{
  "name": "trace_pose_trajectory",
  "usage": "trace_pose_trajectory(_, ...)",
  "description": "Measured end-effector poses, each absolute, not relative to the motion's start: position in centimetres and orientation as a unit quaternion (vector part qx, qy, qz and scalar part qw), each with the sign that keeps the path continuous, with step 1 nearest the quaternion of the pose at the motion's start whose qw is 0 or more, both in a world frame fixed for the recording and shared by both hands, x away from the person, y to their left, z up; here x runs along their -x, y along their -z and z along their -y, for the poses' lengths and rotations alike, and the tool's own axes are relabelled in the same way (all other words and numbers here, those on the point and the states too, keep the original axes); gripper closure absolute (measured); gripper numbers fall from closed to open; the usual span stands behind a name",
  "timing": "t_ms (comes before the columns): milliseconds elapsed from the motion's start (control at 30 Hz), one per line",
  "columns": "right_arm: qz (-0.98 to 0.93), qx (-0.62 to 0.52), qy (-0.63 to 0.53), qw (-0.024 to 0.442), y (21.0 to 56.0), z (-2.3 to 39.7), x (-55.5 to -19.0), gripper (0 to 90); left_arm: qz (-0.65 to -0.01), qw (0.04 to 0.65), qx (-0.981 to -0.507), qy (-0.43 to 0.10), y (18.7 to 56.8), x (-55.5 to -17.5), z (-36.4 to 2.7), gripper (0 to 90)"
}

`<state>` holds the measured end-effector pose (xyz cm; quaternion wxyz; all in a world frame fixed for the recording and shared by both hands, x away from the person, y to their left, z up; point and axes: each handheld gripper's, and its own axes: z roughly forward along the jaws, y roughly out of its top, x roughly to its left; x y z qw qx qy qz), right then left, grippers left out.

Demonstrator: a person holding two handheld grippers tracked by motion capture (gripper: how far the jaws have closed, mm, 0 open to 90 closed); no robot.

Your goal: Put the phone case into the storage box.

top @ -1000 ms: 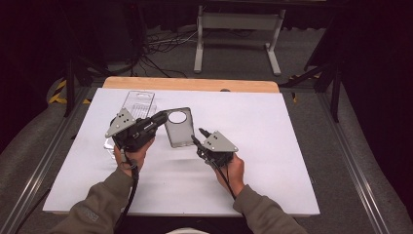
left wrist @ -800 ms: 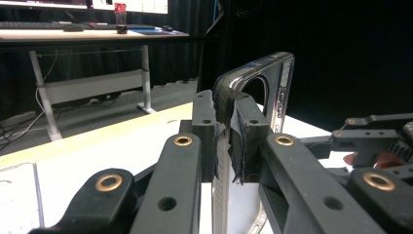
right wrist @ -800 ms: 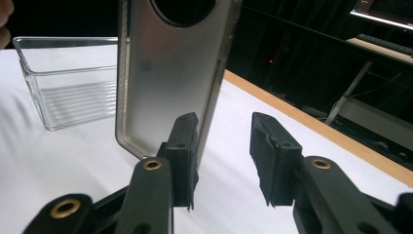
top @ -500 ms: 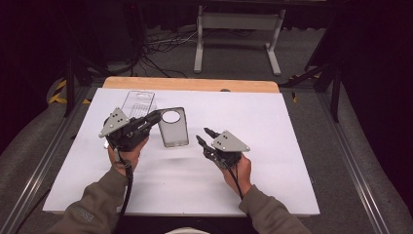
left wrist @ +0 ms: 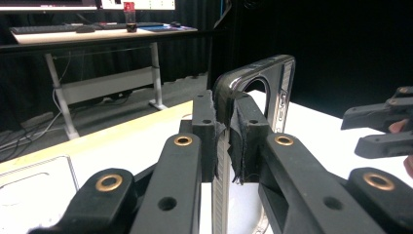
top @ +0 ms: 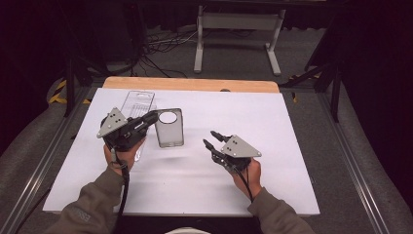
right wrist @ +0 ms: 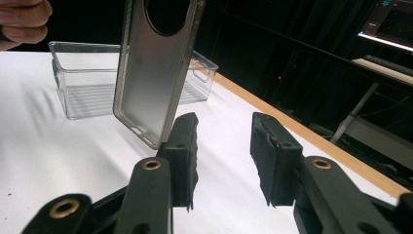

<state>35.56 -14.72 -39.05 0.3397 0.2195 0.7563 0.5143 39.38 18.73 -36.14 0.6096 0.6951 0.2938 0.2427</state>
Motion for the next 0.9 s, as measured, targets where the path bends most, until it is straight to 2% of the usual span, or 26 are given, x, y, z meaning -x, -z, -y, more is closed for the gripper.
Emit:
trace_pose_trajectory(233, -0.763, -0.215, -0.506, 0.340, 39.1, 15.7, -34.9, 64.4, -0.295, 0.608, -0.693, -0.252, 36.0, -39.5, -19.1, 82.1)
trace_pose_trajectory(900, -0.757, -0.227, -0.498, 0.356, 39.7, 19.6, -33.1, 53.4, -0.295, 0.612, -0.683, -0.268, 35.1, -39.6, -20.4, 82.3)
